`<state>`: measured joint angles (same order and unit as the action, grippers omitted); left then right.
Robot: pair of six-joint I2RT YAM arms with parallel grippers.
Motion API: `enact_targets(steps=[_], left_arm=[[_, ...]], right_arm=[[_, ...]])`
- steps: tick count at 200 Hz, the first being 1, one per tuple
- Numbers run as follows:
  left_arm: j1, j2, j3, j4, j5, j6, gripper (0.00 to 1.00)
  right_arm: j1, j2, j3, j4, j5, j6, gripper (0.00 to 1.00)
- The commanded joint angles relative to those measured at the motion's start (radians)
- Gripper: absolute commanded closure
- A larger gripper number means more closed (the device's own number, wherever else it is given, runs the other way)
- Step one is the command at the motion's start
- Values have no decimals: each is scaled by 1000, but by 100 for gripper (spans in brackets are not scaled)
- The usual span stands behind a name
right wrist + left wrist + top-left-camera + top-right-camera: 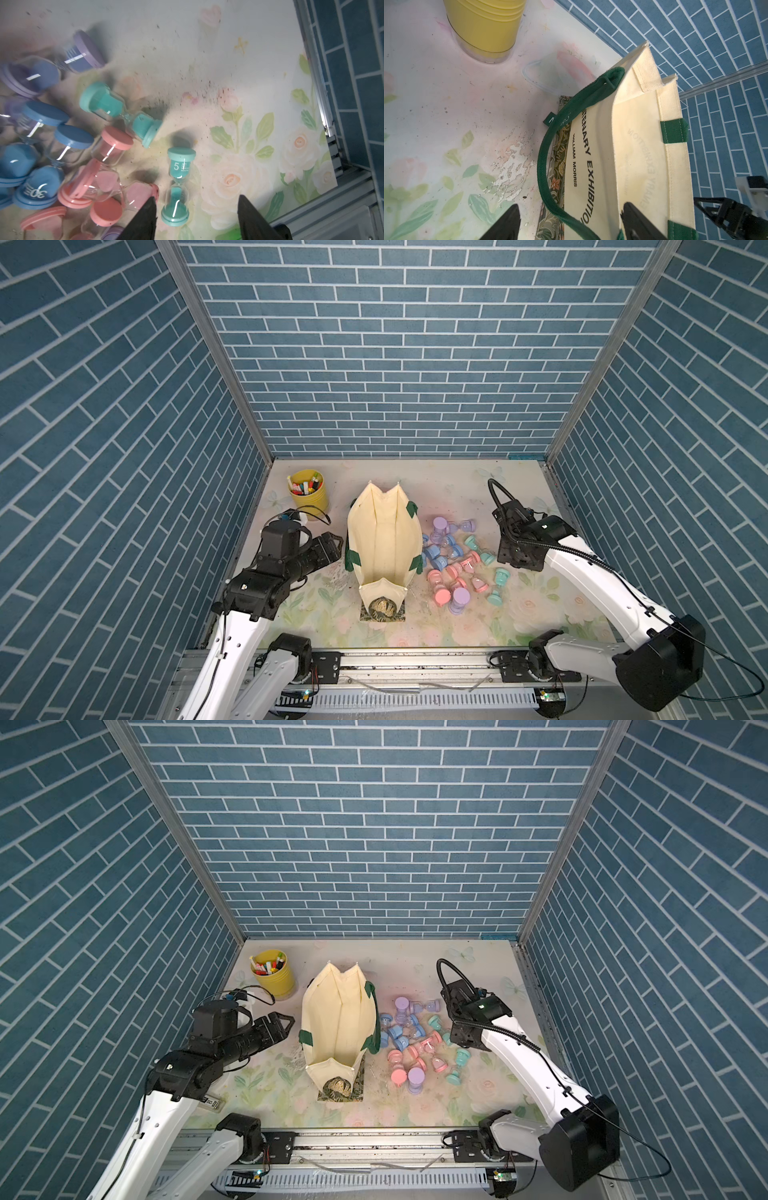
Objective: Put the hourglass into the canvas bag
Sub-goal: Pick up the hourglass from the center of the board.
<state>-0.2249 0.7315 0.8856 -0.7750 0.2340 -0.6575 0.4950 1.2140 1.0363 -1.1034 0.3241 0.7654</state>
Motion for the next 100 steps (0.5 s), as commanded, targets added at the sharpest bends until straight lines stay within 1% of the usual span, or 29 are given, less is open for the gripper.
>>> enact_targets(steps=[1,9,21,42,58,79,100], left_arm=[[-5,27,28,-28,40,-8,26],[-7,44,44,-40,51,3,31],[-11,63,59,-46,65,11,35],[-26,70,74,-42,62,8,35],[-40,81,96,-71,34,8,35],[-109,96,113,-108,-20,8,35],[-163,100,110,-137,-57,-5,35]], right_arm=[[1,-21,-77,-74,-68,99,39],[1,-31,-109,-58,-83,106,39],[0,-39,-149,-17,-119,107,38],[1,-21,-182,27,-143,109,38],[1,1,-195,47,-161,115,38],[1,16,-219,77,-204,117,38],[0,10,-237,80,-202,117,38]])
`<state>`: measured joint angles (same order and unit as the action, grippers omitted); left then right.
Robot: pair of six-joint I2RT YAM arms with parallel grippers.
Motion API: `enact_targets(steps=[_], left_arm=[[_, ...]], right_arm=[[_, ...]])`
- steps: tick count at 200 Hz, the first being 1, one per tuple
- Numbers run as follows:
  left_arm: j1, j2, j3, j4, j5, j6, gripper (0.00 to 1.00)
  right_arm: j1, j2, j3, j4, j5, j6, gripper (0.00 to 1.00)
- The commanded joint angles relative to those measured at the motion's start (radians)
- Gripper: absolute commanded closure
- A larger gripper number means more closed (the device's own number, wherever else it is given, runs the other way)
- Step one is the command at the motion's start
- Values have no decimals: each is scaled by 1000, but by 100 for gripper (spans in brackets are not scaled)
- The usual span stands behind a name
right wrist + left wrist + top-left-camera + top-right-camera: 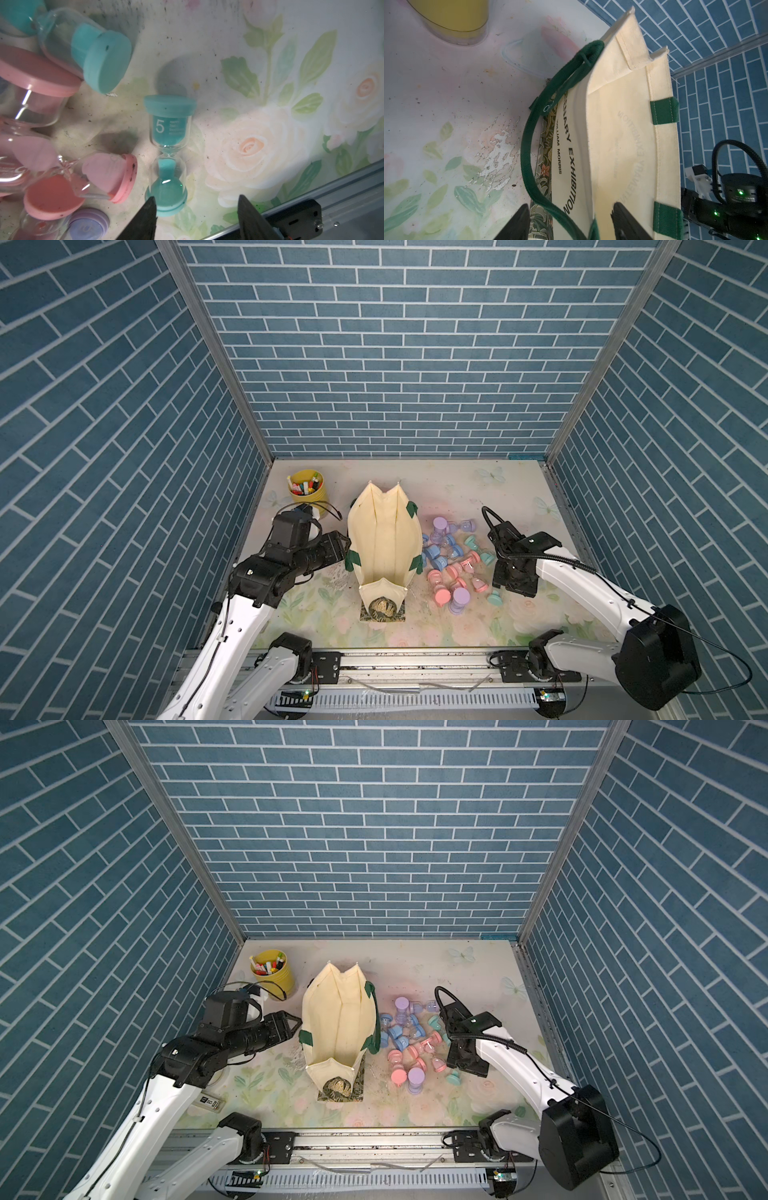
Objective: Put the hourglass into the canvas bag
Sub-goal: Pick up the hourglass from the center of the board.
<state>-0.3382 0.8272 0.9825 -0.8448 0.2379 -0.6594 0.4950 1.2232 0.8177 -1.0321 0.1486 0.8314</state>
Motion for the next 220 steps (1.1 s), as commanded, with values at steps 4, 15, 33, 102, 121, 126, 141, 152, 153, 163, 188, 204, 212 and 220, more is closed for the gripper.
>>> enact_targets(steps=[4,15,33,102,121,126,141,152,153,163,188,204,212,220], left_arm=[[-57,2,11,-67,-65,-3,35],[-72,7,0,-64,-73,-6,34],[-88,37,-11,-39,-65,-12,34],[-109,156,38,20,-80,-6,38],[-119,140,19,11,-100,-21,39],[-119,134,14,9,-102,-24,39],[-120,122,8,-4,-106,-21,39],[-121,118,5,-12,-106,-19,39],[-121,118,5,-12,-105,-19,39],[-120,118,5,-13,-99,-16,39],[-120,120,5,-13,-97,-17,40],[-121,119,2,-4,-89,-19,40],[-122,116,0,-1,-89,-20,40],[-122,113,-4,1,-91,-24,39]], right_arm=[[1,1,-20,9,-28,51,38],[0,0,-26,11,-33,49,38],[1,-1,-39,10,-46,49,38],[0,13,-82,33,-81,46,39],[0,38,-97,87,-106,36,40],[-2,48,-98,97,-108,33,41],[-11,82,-93,120,-116,15,43],[-22,105,-88,128,-123,1,45],[-24,107,-87,129,-124,0,45],[-37,121,-88,135,-128,-10,49],[-95,137,-116,158,-154,-26,57],[-139,139,-146,189,-192,-41,63],[-153,140,-153,195,-198,-49,65],[-160,144,-153,194,-194,-56,66]])
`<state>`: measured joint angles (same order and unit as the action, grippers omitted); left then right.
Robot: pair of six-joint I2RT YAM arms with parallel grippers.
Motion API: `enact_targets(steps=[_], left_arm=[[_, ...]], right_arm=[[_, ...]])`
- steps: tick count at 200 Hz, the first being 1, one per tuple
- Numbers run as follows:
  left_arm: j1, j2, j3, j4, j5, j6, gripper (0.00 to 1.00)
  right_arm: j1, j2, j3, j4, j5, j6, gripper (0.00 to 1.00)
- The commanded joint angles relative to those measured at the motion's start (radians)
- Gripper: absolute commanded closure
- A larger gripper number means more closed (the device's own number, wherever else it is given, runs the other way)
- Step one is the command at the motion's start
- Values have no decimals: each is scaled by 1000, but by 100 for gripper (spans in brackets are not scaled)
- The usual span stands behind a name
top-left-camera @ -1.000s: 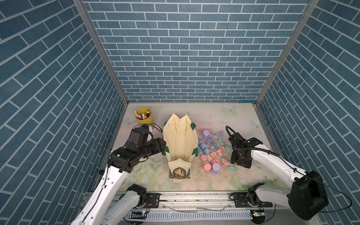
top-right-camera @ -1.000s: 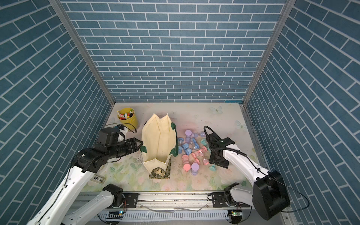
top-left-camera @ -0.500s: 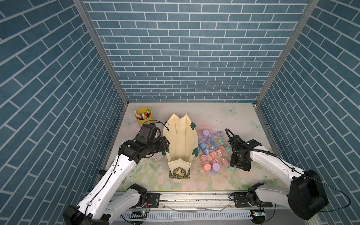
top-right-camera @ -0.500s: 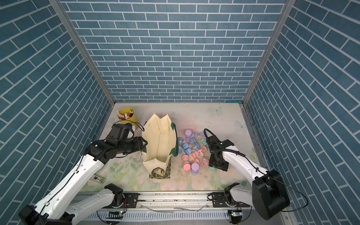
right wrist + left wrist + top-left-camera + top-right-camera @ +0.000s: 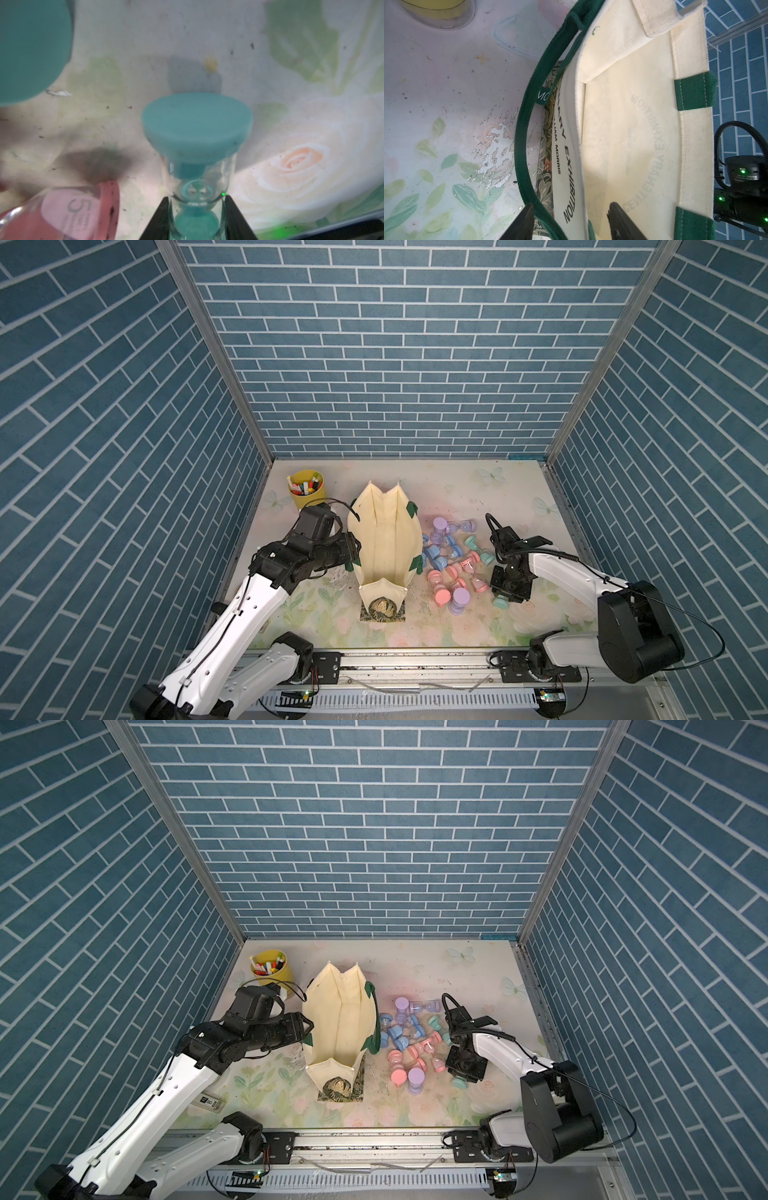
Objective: Put the hourglass into the canvas bag
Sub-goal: Pick up the hourglass from the center of the board.
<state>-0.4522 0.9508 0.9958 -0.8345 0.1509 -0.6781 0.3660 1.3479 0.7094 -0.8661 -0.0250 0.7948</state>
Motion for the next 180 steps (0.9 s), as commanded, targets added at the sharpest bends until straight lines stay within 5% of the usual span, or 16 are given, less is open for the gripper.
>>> enact_targets(steps=[1,39,76,180], left_arm=[[-8,-11,-17,-9,-4,-6,39],[-12,2,-25,-15,-10,-10,40],[-37,24,-28,-1,-20,-18,53],[-74,42,-38,38,-63,-41,89]], right_arm=[[-32,20,-45,28,-21,-21,66],[-43,60,-32,31,-14,-38,79],[-44,52,-36,36,-8,-38,100],[-45,-247,100,-127,117,-45,100]])
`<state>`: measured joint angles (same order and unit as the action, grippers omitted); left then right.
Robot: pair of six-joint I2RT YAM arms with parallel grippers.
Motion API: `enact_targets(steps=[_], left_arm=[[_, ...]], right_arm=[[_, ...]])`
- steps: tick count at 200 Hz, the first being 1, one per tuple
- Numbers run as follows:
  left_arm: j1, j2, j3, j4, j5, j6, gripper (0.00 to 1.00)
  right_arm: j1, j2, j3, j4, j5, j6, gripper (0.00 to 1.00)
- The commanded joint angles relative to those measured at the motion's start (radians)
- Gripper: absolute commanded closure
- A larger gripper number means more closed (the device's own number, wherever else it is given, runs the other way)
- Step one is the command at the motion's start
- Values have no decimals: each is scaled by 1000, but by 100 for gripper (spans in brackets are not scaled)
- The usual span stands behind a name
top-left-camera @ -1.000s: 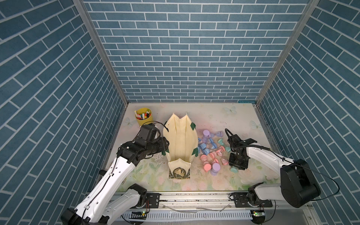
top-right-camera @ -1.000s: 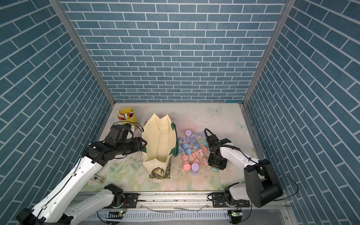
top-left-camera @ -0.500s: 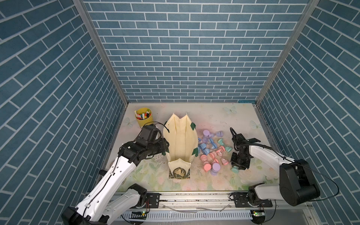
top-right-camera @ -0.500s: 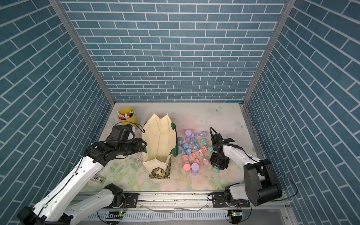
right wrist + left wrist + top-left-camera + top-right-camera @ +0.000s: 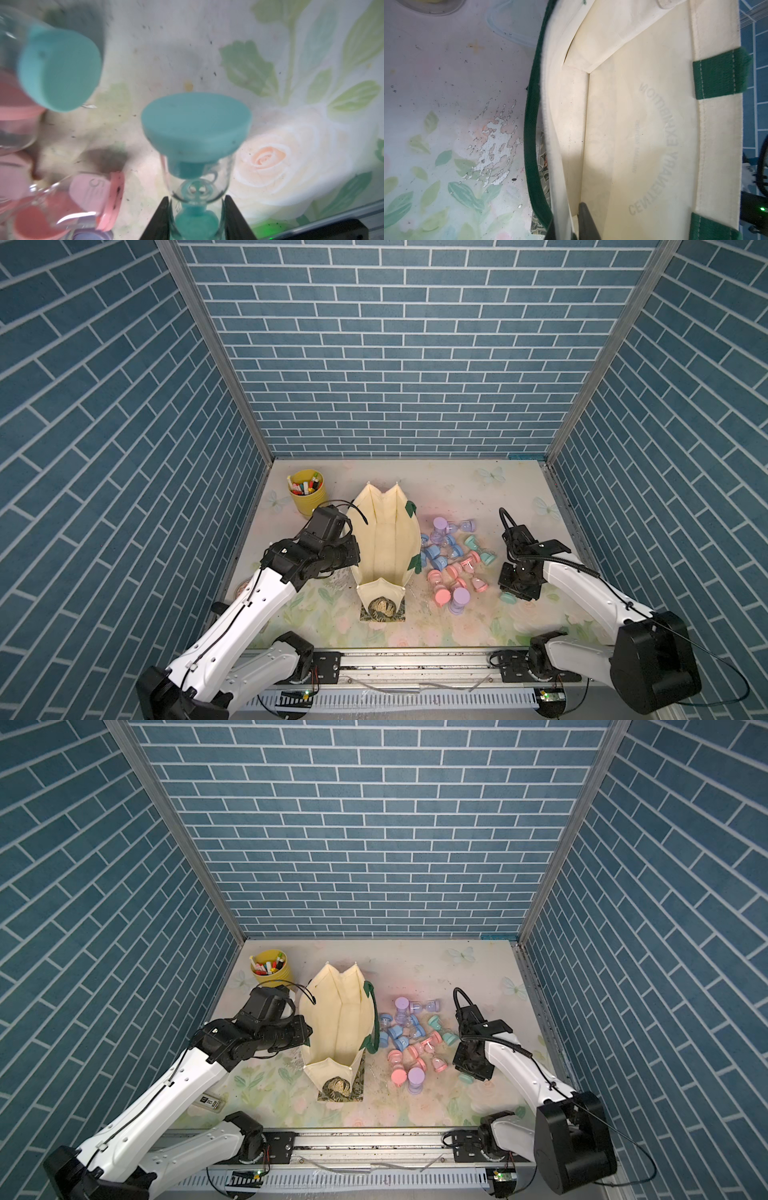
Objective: Put the hourglass into the canvas bag
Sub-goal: Pick up the hourglass from the center of the board.
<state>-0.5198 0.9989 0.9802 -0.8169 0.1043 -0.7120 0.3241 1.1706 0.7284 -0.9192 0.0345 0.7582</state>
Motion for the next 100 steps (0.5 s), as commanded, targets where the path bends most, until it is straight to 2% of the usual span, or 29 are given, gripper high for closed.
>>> enact_targets(steps=[1,26,49,100], left_arm=[[-6,-6,-23,22,-16,-8,89],[-6,-20,-32,42,-14,-20,93],[-6,-40,-40,51,-24,-30,97],[-8,-64,-70,128,15,-36,100]], right_arm=[[-3,-72,83,-75,57,-9,100],[25,-138,205,-103,42,-20,100],[118,-132,400,-118,49,-32,100],[379,115,833,-90,8,-68,100]])
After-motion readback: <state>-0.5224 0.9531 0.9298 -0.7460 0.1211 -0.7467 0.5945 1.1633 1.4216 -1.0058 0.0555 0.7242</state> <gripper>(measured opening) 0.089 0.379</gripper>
